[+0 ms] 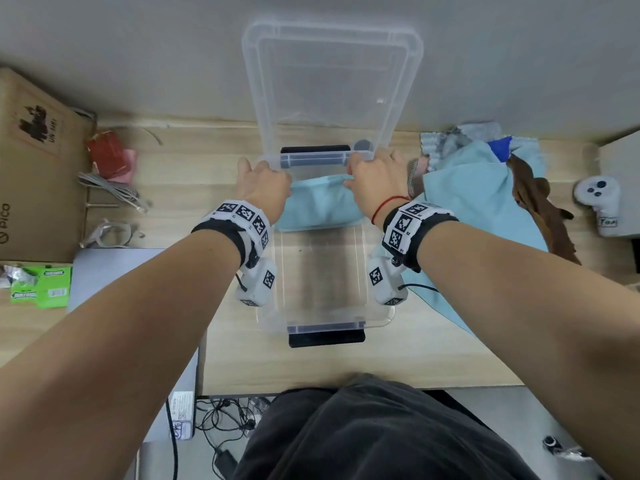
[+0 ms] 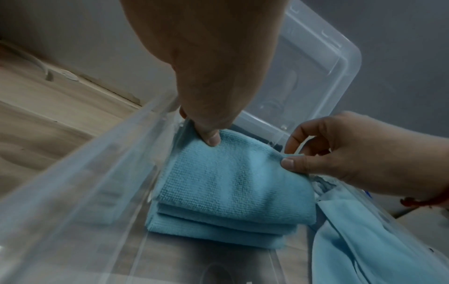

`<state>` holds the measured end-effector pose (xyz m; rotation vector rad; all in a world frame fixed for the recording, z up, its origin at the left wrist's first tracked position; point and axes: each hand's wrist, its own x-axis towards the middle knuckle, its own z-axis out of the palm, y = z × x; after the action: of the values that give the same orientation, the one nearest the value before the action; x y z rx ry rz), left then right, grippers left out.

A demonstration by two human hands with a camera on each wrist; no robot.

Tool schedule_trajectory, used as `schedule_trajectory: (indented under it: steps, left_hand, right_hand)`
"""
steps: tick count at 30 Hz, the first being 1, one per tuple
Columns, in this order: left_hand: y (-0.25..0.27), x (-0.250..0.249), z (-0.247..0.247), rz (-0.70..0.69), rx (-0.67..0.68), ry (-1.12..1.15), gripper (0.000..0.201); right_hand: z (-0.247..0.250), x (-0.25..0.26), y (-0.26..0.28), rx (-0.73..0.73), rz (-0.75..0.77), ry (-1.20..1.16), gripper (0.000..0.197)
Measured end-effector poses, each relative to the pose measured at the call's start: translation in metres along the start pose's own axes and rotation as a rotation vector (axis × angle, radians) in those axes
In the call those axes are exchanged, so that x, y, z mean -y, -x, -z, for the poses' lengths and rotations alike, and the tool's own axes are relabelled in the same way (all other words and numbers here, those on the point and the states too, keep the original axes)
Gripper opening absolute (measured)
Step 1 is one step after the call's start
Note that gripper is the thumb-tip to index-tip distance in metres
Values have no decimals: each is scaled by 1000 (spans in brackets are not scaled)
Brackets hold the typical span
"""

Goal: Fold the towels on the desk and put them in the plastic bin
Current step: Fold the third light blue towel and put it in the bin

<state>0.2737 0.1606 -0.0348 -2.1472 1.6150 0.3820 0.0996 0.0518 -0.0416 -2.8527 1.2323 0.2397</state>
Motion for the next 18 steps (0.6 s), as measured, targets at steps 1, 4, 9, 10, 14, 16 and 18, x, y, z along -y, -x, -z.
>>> schedule_trajectory:
  steps: [1,4,9,10,14,16,18]
  left_hand:
    - [-1,-1,-1,5,6,-5,19]
    - [-4,-4,-4,27,15,-9,20]
    - [-2,-4,-13,48,-154,104,35]
    - [0,-4,-13,46,-192,110,43]
    - [3,-6,-6,-45,-261,161,45]
    - [3,-13,-5,-156,-168,206,39]
    - [3,-19,-8,-220,-47,208,37]
  right_hand:
    - [-1,0,0,-3,5,18,30]
    - [-3,2,1,-26,10,49,30]
    - [-5,6,5,-117,-29,71,23]
    - [-5,6,6,-141,-28,74,22]
    - [-11,7,7,-236,165,-110,21]
    - [-13,15,11,-160,321,-224,22]
    - [-13,24,17,54,361,-222,38]
